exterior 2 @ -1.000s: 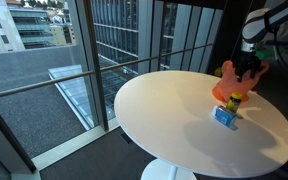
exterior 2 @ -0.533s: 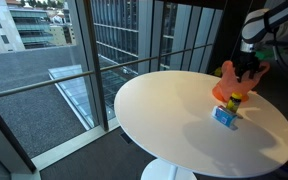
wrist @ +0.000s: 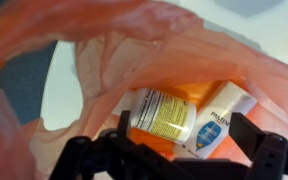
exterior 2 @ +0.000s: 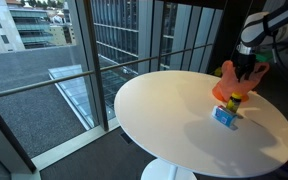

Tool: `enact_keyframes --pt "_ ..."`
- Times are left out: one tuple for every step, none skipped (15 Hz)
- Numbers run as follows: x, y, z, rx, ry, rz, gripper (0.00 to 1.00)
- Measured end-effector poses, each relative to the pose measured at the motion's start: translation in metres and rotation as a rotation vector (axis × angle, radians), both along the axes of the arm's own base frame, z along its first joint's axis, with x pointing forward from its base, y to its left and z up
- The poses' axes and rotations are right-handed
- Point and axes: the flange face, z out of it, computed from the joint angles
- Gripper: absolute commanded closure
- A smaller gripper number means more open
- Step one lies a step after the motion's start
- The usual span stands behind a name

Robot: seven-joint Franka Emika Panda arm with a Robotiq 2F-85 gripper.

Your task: Take the white and orange bottle out of the plastic bag and put it on the table

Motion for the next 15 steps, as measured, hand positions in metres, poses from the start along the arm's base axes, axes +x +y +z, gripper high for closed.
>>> enact_keyframes --pt "-0.001 -0.003 -0.003 0.002 -0.004 0.021 0.0" --pt "-0.001 -0.007 -0.006 0.004 -0.006 0.04 0.0" --pt "-0.002 -0.01 -0.01 0.007 -0.005 0.059 0.0" --pt "-0.004 -0.014 -0.013 0.011 -0.004 0.075 0.0" --pt "-0.005 -0.017 -0.016 0.014 -0.003 0.089 0.0" --pt "-0.006 -0.02 -0.018 0.018 -0.003 0.106 0.0" --pt "-0.007 -0.023 -0.02 0.019 -0.005 0.117 0.0" --pt "-0.007 -0.025 -0.021 0.02 -0.005 0.118 0.0" --pt "-0.008 -0.025 -0.022 0.02 -0.004 0.117 0.0" --pt "-0.008 -0.025 -0.022 0.021 -0.003 0.117 0.0" --pt "-0.008 -0.025 -0.023 0.022 -0.003 0.118 0.0" --pt "-0.008 -0.024 -0.023 0.022 -0.002 0.118 0.0" --pt "-0.007 -0.023 -0.024 0.024 -0.002 0.121 0.0" --pt "-0.007 -0.022 -0.024 0.026 -0.002 0.132 0.0" --pt "-0.006 -0.021 -0.024 0.03 -0.001 0.147 0.0"
